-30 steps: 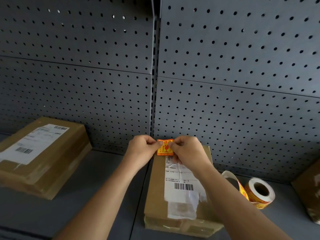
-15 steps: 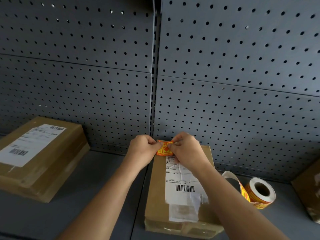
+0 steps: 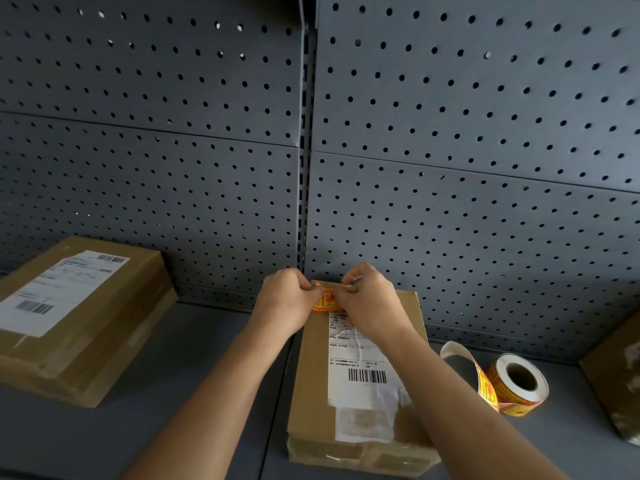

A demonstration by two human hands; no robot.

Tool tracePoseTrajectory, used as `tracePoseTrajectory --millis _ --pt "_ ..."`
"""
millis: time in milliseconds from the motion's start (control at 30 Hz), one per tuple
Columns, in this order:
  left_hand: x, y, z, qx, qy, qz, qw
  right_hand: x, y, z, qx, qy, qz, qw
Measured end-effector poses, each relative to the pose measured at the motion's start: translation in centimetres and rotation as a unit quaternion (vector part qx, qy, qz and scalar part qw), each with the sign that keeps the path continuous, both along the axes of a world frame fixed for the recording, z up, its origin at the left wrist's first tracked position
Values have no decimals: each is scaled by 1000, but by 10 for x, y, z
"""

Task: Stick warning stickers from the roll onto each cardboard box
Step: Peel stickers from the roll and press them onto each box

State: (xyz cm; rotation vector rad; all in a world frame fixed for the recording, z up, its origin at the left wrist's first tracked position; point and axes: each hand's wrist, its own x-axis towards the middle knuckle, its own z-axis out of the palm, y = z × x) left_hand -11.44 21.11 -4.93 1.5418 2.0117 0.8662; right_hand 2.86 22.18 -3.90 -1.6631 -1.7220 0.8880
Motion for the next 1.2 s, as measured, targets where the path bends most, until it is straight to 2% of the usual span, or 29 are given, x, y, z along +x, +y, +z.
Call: tracePoseTrajectory --millis 333,500,667,933,1067,1200 --pt "5 -4 -16 47 -28 37 998 -4 -5 0 32 -71 -6 997" --pt "3 -9 -27 13 -212 61 975 -6 -11 3 48 -105 1 993" --pt "6 -14 -27 -9 -316 61 947 1 -17 2 151 -249 -8 957" --pt "8 -17 -32 -4 -278 41 960 1 -12 -13 89 -318 0 944" --pt "9 -17 -31 11 -198 40 979 1 -12 -14 84 -308 -1 948" --pt "8 -15 -30 1 -162 27 986 2 -11 -15 97 -288 -9 953"
